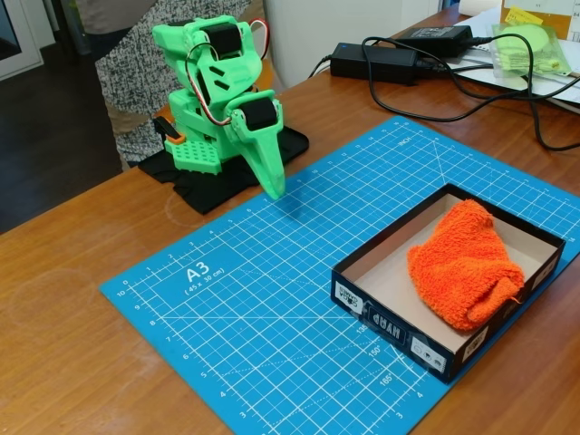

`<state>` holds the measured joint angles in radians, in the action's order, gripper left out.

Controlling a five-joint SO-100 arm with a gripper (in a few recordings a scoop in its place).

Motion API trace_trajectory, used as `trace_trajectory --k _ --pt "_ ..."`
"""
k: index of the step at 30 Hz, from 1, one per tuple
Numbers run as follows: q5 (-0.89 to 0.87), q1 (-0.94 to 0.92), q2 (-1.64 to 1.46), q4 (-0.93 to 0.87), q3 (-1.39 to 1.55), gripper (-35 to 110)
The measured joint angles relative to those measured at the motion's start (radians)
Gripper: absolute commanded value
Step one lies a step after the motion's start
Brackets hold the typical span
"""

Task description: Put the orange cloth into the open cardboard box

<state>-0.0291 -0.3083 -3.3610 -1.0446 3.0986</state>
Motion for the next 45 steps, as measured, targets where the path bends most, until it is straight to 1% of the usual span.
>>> trace_trajectory --k 2,12,14,20,25,30,45 --pt "0.011 0.037 0.000 -0.014 0.000 5" --pt "0.023 0.074 0.000 -0.014 0.000 2" --pt "0.026 0.080 0.000 -0.014 0.000 0" --pt "0.038 0.109 0.000 -0.014 0.000 0" --pt "0.003 0.100 0.000 -0.012 0.002 0" --pt "-0.089 0.109 0.000 -0.032 0.002 0" --pt "-0.166 0.040 0.000 -0.032 0.002 0"
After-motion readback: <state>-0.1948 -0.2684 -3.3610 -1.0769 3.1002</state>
